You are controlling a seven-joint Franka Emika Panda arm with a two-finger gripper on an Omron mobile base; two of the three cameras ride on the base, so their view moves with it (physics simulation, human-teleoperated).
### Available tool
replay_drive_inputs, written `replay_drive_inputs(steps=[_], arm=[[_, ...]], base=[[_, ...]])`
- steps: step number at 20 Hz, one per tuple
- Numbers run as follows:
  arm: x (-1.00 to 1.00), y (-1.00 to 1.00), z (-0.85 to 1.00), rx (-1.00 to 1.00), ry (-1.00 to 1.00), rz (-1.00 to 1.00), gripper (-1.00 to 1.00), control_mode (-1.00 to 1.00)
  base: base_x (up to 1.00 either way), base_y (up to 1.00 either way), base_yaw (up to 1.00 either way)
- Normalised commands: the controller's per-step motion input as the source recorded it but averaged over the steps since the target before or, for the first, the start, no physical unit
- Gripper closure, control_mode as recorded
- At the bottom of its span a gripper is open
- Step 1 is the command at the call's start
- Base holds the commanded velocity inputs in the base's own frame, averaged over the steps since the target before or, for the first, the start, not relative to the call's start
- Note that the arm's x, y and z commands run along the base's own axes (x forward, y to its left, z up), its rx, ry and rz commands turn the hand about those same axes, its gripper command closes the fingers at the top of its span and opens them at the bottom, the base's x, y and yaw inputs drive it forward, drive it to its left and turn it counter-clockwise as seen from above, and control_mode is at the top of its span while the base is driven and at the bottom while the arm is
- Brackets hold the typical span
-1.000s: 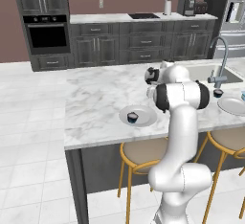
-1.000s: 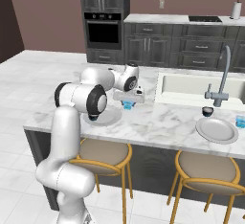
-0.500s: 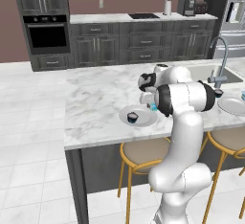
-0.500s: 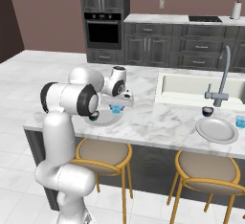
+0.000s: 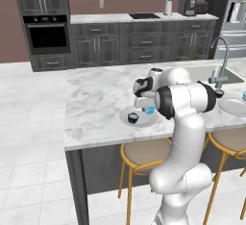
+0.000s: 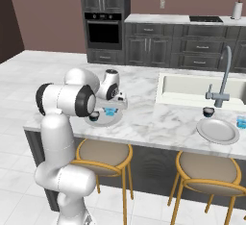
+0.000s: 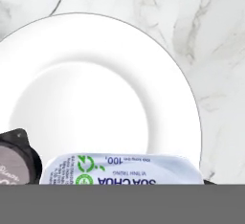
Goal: Place two yogurt containers on each plate.
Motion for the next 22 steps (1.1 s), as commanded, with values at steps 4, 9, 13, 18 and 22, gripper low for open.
replay_drive_inputs(steps=[4, 9, 13, 18, 22], arm=[[0.00, 0.09, -0.18, 0.00, 0.00, 0.00, 1.00, -1.00], [0.00, 0.10, -0.24, 0.00, 0.00, 0.00, 1.00, -1.00], [0.00, 0.07, -0.11, 0.00, 0.00, 0.00, 1.00, -1.00], [0.00, 0.01, 0.00, 0.00, 0.00, 0.00, -1.00, -1.00], [0.00, 0.00, 0.00, 0.00, 0.00, 0.00, -1.00, -1.00]], base=[[0.00, 0.00, 0.00], [0.00, 0.00, 0.00], [0.00, 0.00, 0.00], [0.00, 0.00, 0.00], [0.00, 0.00, 0.00]])
